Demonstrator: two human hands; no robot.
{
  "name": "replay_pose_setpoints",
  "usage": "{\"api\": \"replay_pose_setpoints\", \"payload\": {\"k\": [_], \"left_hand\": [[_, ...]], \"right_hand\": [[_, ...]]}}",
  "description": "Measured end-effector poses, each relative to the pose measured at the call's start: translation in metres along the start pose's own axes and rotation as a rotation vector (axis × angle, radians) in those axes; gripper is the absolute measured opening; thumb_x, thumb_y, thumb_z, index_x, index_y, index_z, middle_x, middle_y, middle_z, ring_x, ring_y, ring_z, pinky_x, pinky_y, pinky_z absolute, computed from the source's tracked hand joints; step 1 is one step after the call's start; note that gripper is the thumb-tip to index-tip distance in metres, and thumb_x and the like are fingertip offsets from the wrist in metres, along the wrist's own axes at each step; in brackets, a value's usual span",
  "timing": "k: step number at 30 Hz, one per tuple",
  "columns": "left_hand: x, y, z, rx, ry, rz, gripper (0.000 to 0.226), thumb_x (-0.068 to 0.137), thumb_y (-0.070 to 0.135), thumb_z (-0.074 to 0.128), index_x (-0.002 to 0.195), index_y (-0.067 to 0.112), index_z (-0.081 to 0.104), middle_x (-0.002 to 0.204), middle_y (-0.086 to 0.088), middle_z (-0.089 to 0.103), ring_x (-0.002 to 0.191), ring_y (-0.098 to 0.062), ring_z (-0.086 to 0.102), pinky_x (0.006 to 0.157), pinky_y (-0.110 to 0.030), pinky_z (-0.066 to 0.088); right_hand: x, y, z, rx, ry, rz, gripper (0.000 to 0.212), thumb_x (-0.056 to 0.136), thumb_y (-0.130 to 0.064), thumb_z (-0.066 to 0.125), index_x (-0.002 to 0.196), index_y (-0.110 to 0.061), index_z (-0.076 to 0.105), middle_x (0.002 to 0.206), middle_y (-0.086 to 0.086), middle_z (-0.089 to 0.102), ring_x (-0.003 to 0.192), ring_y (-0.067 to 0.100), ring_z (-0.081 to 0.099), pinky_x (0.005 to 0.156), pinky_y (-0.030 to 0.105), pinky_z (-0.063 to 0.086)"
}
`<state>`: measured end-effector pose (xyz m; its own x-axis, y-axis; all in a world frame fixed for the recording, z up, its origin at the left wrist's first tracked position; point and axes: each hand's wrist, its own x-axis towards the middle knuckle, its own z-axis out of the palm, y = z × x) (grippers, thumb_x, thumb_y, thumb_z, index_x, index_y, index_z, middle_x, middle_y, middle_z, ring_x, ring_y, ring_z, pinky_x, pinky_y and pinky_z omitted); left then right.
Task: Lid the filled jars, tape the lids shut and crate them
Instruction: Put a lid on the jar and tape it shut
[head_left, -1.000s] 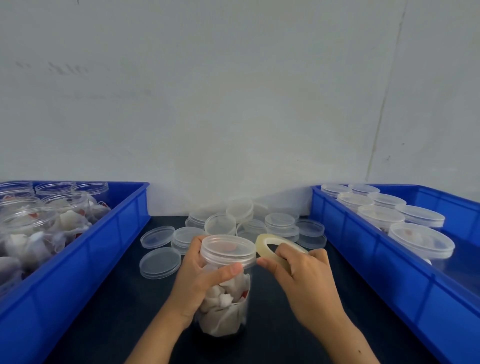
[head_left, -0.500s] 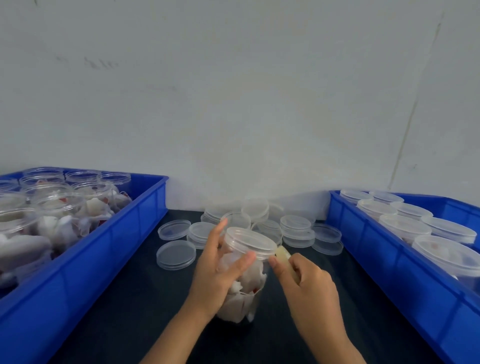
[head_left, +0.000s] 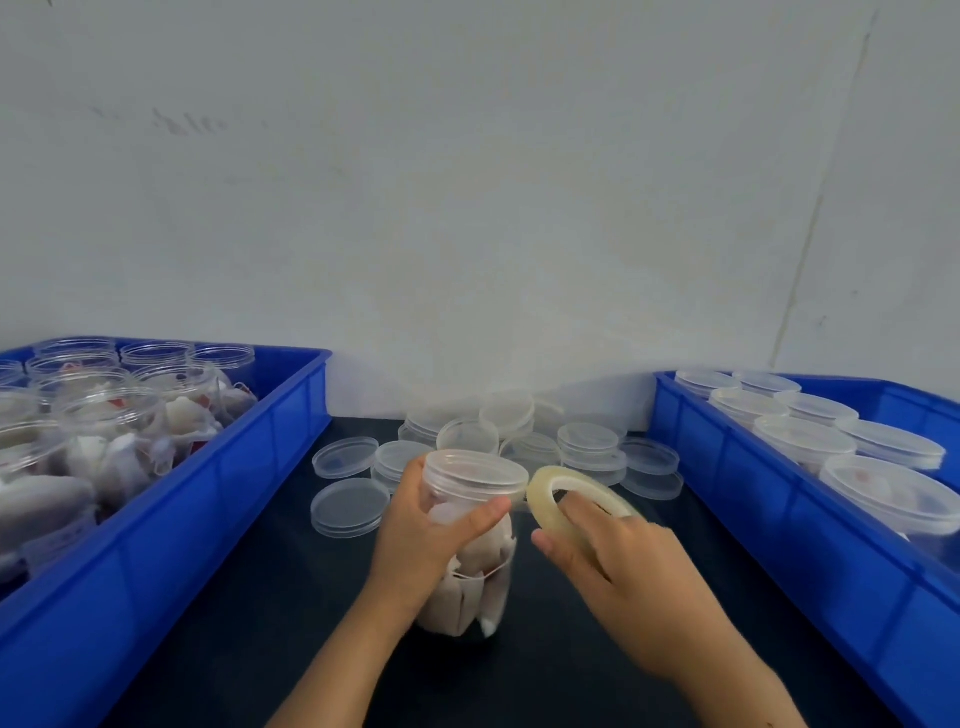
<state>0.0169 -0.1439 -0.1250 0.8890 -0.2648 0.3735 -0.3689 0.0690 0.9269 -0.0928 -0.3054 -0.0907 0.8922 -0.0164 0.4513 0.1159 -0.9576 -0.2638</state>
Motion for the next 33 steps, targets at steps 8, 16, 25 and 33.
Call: {"api": "replay_pose_setpoints", "payload": {"k": [8,16,25,33], "left_hand": [[0.004,-0.002,-0.008,-0.081,-0.12,-0.037,0.073,0.051,0.043,0.084,0.115,0.021,0.057,0.104,0.013,0.072,0.098,-0.001,0.066,0.076,-0.011,0.05],[0.006,-0.006,-0.013,-0.142,-0.141,-0.052,0.08,0.048,0.045,0.081,0.119,0.017,0.058,0.109,0.002,0.072,0.104,-0.011,0.067,0.077,-0.018,0.053],[0.005,-0.008,-0.015,-0.172,-0.131,-0.064,0.078,0.049,0.047,0.079,0.119,0.02,0.058,0.109,0.004,0.072,0.102,-0.01,0.068,0.075,-0.018,0.053],[0.005,-0.008,-0.015,-0.186,-0.094,-0.076,0.077,0.048,0.05,0.077,0.117,0.023,0.058,0.106,0.007,0.073,0.097,-0.008,0.069,0.07,-0.015,0.053]], "right_hand": [[0.001,0.005,-0.01,-0.008,-0.064,0.039,0.054,0.08,-0.074,0.014,0.08,-0.03,0.044,0.062,-0.004,0.049,0.055,0.008,0.043,0.053,0.024,0.036],[0.005,0.0,-0.001,-0.062,-0.113,0.142,0.041,0.096,-0.06,0.022,0.094,-0.027,0.045,0.069,-0.005,0.051,0.06,0.01,0.047,0.062,0.029,0.043],[0.001,-0.005,0.013,-0.008,-0.066,0.036,0.049,0.101,-0.051,0.021,0.143,-0.06,-0.002,0.061,-0.008,0.04,0.055,0.008,0.042,0.05,0.021,0.03],[-0.003,-0.01,0.018,0.086,-0.036,-0.029,0.043,0.101,-0.048,0.029,0.143,-0.056,0.022,0.069,-0.031,0.048,0.068,-0.006,0.045,0.058,0.017,0.036]]}}
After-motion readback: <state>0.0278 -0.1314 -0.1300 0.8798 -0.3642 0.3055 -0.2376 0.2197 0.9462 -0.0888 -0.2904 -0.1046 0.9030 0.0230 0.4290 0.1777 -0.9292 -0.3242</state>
